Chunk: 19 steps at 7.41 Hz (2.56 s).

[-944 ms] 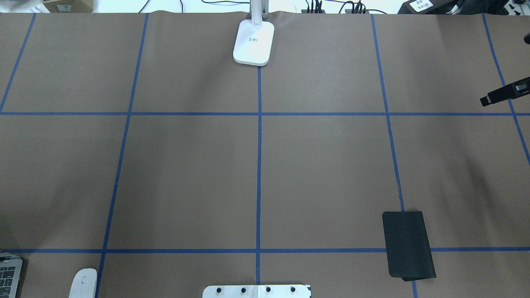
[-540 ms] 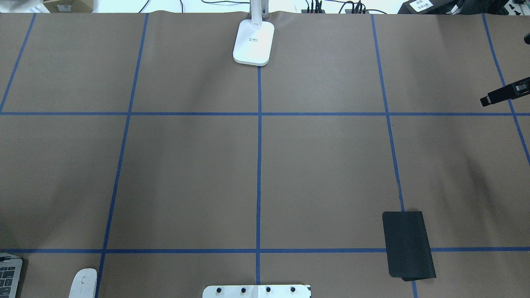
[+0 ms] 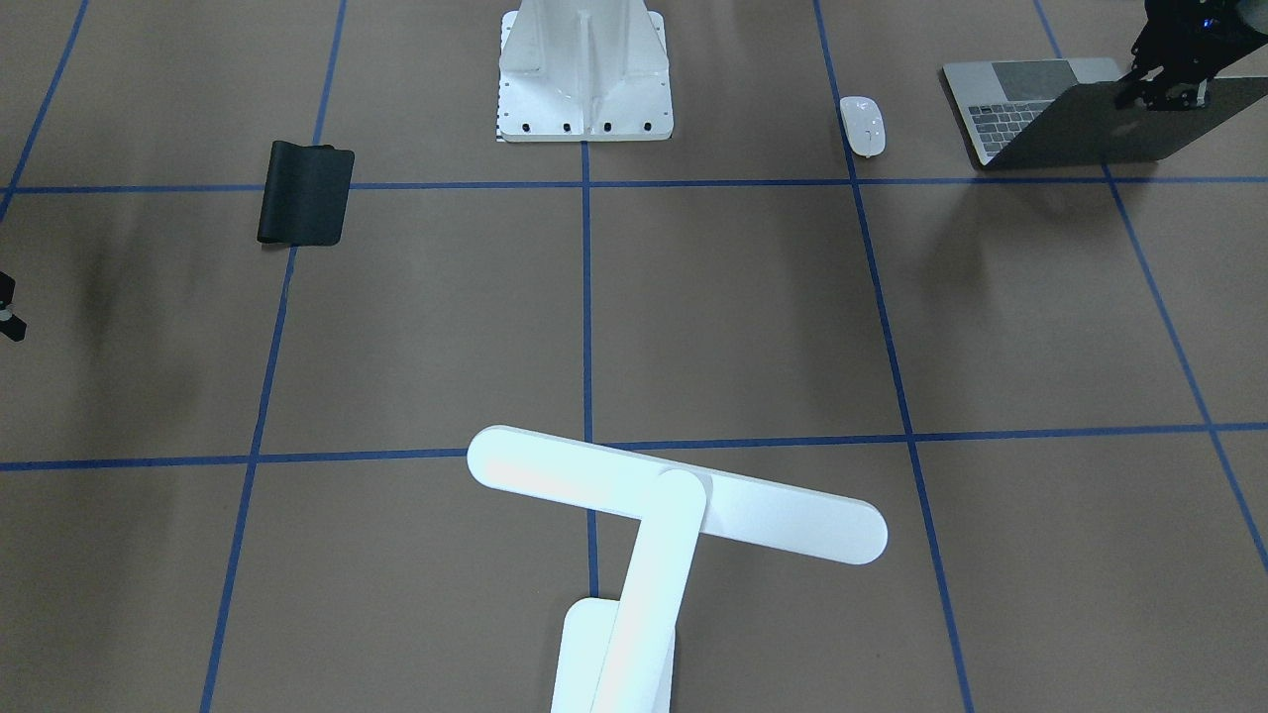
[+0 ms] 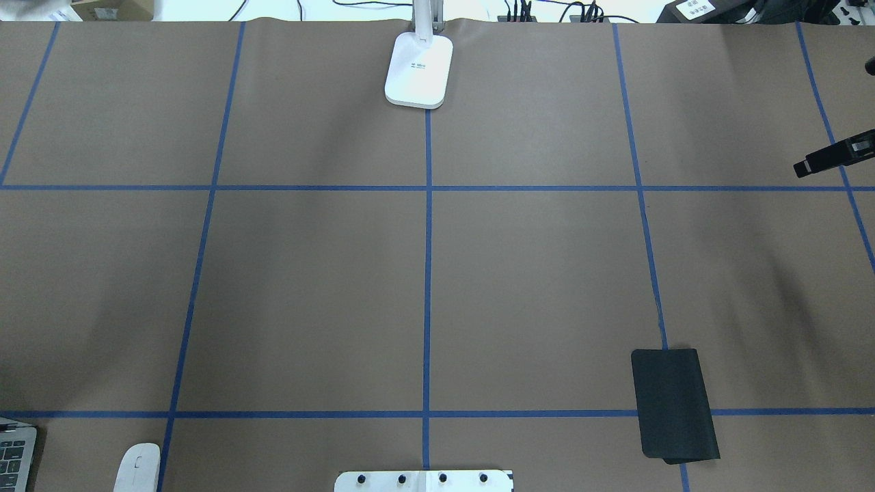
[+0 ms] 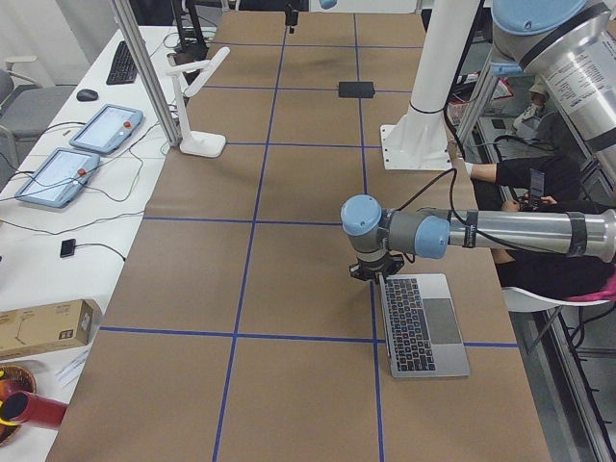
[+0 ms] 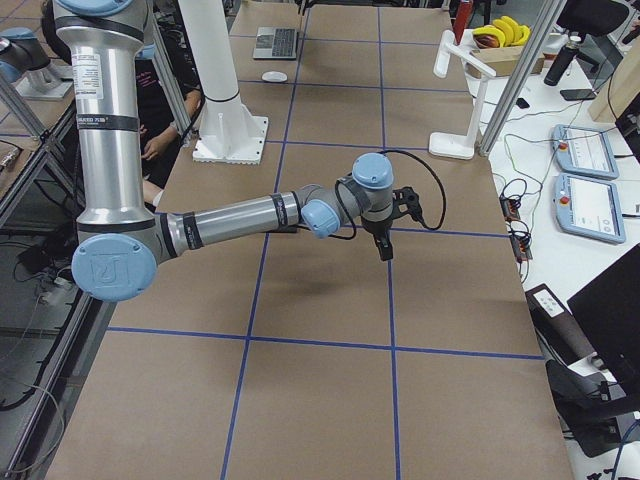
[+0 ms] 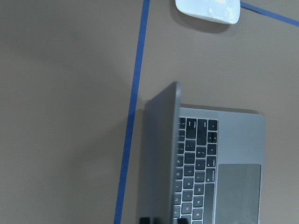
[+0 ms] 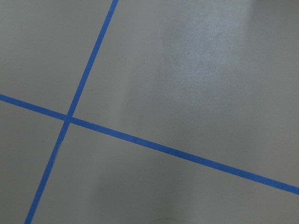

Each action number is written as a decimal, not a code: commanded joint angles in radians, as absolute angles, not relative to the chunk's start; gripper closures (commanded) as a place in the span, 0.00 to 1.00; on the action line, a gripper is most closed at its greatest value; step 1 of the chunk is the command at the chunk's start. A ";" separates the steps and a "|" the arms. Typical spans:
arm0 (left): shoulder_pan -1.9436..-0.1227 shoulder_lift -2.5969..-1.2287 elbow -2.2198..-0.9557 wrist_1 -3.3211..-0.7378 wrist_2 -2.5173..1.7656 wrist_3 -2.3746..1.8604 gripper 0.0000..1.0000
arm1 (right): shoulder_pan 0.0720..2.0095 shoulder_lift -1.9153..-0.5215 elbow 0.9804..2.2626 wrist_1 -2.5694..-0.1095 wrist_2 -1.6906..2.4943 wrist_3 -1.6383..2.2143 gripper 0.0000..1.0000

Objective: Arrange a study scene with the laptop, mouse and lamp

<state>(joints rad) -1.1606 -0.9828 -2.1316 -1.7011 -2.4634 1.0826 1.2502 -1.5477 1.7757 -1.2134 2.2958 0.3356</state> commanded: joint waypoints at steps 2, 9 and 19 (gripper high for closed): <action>-1.190 -0.983 -2.137 -1.701 -2.464 1.083 0.87 | 1.249 -1.548 1.773 -1.213 2.296 0.336 0.00; -1.267 -0.999 -2.197 -1.695 -2.470 1.086 0.94 | 1.247 -1.540 1.756 -1.212 2.296 0.337 0.00; -1.339 -1.796 -2.133 -1.158 -2.384 1.055 0.94 | 1.247 -1.554 1.766 -1.212 2.301 0.345 0.00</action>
<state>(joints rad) -1.3449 -1.6256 -2.1711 -1.2719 -2.4262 1.0630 1.2466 -1.5539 1.7637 -1.2118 2.3006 0.3397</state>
